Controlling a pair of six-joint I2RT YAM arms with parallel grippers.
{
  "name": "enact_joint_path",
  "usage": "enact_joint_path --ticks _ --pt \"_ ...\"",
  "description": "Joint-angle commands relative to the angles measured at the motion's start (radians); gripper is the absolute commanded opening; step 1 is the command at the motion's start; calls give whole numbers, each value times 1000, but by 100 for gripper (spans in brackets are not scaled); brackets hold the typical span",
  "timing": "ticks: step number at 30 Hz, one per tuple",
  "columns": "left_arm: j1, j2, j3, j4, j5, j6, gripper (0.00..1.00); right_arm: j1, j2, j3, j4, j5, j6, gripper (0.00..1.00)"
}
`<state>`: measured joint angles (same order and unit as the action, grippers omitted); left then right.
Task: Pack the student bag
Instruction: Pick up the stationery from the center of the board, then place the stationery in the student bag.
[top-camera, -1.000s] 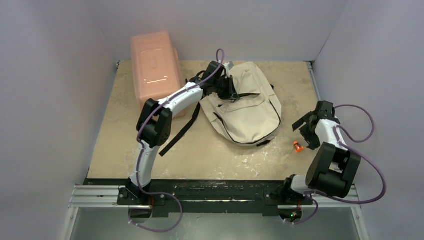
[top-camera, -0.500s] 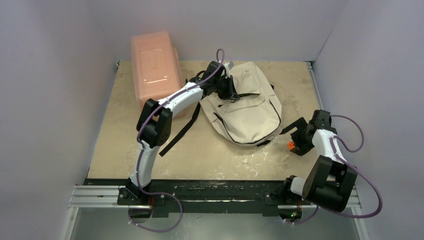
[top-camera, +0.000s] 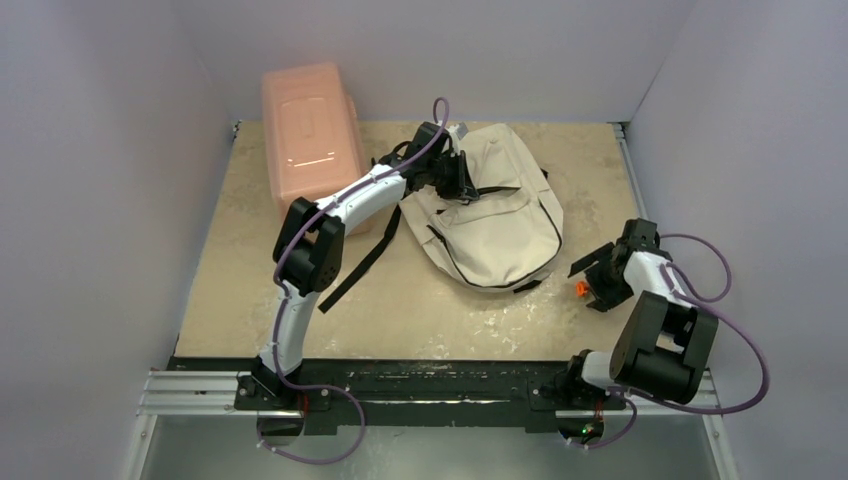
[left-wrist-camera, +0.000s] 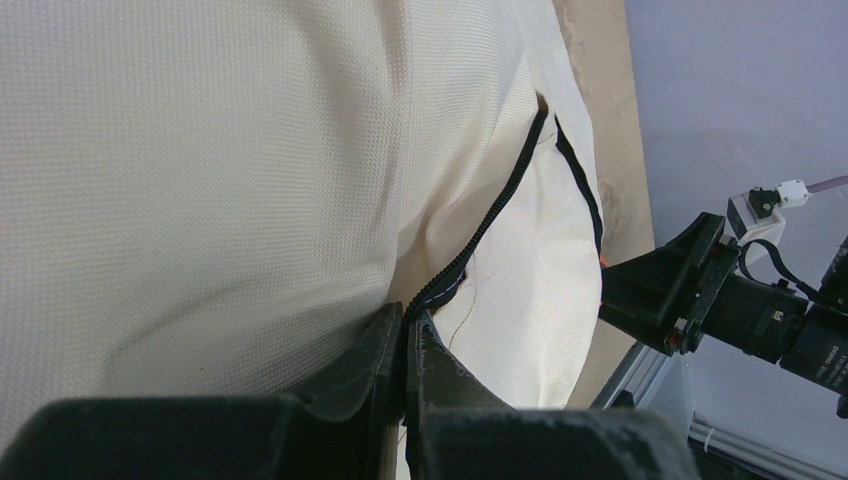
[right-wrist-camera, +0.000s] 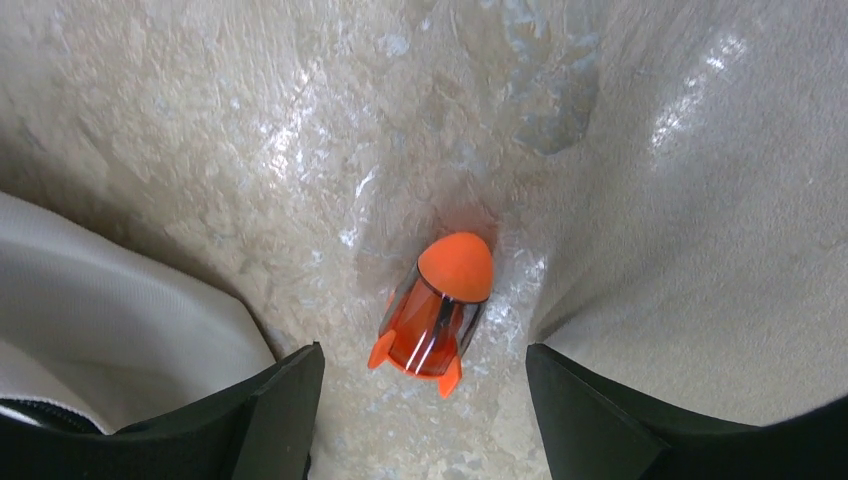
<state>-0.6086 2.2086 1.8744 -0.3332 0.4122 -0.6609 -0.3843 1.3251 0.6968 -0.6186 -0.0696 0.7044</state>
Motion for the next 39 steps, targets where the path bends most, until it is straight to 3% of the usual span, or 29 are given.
enact_joint_path --ticks 1,8,12,17,23,26,31,39 --pt "5 -18 25 -52 27 23 0 0 28 21 96 57 56 78" --pt "5 -22 23 -59 21 31 0 1 90 17 149 92 18 63" --pt "4 -22 24 -56 10 33 0 1 70 11 166 107 -7 41" --pt "0 -18 28 -57 22 19 0 9 -6 29 163 111 -76 22" --pt "0 -44 34 -85 4 52 0 82 -195 127 149 73 -218 20" --pt "-1 -52 46 -95 -1 67 0 168 -238 120 290 -116 -219 20" --pt "-14 -48 78 -122 -19 78 0 357 -80 141 590 -339 -89 21" --pt "-41 -75 109 -143 -44 80 0 491 222 162 999 -441 97 23"
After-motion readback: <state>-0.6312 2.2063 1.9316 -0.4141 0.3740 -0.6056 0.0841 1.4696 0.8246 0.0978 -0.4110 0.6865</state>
